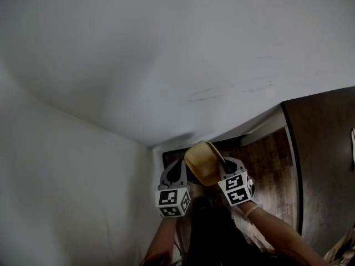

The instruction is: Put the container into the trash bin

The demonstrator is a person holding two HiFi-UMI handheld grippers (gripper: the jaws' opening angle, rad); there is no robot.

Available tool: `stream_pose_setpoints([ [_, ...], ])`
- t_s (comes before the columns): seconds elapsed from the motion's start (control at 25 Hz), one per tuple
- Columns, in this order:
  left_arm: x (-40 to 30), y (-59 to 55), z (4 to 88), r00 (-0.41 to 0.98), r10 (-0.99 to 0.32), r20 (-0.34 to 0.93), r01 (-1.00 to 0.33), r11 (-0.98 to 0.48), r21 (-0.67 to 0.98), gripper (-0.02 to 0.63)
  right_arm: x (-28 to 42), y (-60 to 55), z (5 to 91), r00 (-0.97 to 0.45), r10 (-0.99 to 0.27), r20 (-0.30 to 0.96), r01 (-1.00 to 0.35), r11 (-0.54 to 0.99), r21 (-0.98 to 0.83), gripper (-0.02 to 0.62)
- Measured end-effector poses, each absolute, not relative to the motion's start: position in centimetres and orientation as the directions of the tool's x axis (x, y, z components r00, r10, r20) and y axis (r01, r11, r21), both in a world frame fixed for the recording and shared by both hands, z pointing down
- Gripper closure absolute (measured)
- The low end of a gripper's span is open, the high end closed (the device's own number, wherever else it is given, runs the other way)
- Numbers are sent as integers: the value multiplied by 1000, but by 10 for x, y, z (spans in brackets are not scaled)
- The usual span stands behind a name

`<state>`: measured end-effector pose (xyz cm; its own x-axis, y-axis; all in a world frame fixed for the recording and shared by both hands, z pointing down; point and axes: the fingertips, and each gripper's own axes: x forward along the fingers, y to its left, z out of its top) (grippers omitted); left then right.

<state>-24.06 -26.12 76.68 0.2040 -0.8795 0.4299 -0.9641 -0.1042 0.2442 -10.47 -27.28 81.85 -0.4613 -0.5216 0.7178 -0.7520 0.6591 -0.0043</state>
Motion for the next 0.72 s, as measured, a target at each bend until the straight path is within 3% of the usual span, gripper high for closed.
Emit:
stream_pose_setpoints([
  [0.72,-252,-256,846,223,-836,501,-950,-72,303,586,-113,-256,936,-408,-364,837,-794,594,-129,586],
])
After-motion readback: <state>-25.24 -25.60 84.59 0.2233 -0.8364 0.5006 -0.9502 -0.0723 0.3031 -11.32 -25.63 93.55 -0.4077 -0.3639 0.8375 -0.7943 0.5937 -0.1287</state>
